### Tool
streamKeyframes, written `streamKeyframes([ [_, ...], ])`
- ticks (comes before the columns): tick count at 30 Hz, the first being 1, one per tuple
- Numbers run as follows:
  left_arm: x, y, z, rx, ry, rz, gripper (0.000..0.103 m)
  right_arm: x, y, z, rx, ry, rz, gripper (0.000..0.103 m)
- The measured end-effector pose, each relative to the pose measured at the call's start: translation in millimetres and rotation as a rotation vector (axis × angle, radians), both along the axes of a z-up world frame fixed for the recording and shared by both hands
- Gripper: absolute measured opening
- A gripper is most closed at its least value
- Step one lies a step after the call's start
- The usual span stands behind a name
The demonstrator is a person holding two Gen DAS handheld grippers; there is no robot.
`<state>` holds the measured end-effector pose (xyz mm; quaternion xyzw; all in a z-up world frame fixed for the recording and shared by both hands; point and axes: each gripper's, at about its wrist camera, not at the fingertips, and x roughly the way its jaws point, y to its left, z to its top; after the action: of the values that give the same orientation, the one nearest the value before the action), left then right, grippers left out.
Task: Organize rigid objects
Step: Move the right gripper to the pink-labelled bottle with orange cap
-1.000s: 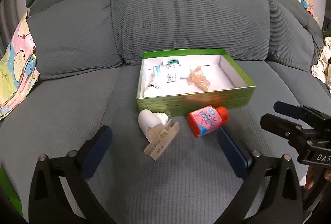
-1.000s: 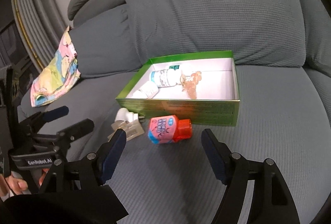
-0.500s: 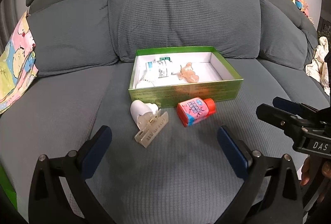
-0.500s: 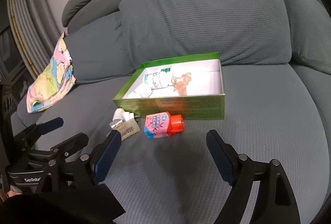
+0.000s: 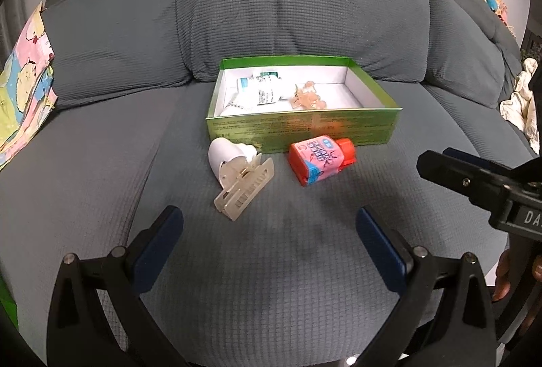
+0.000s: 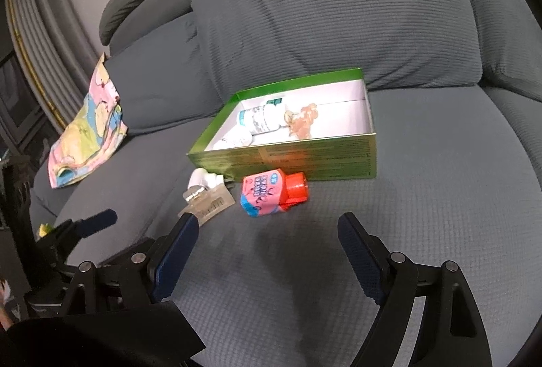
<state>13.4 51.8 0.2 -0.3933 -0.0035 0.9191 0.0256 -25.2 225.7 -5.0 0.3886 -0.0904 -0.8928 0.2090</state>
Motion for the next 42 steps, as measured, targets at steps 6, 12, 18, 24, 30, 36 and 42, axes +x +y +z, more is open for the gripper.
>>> streamKeyframes([
  [6,-3,-3,-9,0.002,-0.021,-0.007,0.101,-4,-9,-5,0.009,-0.010,0.018,0.085],
  [12,-5,-5,-16,0.021,-0.044,-0.012,0.101,-9,-11,-10,0.012,-0.026,0.019,0.085],
  [18,-9,-3,-23,0.022,-0.060,-0.025,0.101,-13,-13,-15,0.014,-0.038,0.021,0.085],
  [24,-14,2,-30,0.019,-0.078,-0.045,0.101,-18,-13,-21,0.013,-0.055,0.018,0.085],
  [30,-21,10,-37,0.023,-0.097,-0.088,0.101,-24,-13,-27,0.011,-0.071,0.021,0.085],
  [36,-36,20,-50,0.075,-0.122,-0.154,0.101,-35,-12,-38,-0.008,-0.103,0.026,0.085],
  [42,-52,26,-62,0.131,-0.131,-0.205,0.101,-52,-7,-52,-0.035,-0.140,0.035,0.085],
])
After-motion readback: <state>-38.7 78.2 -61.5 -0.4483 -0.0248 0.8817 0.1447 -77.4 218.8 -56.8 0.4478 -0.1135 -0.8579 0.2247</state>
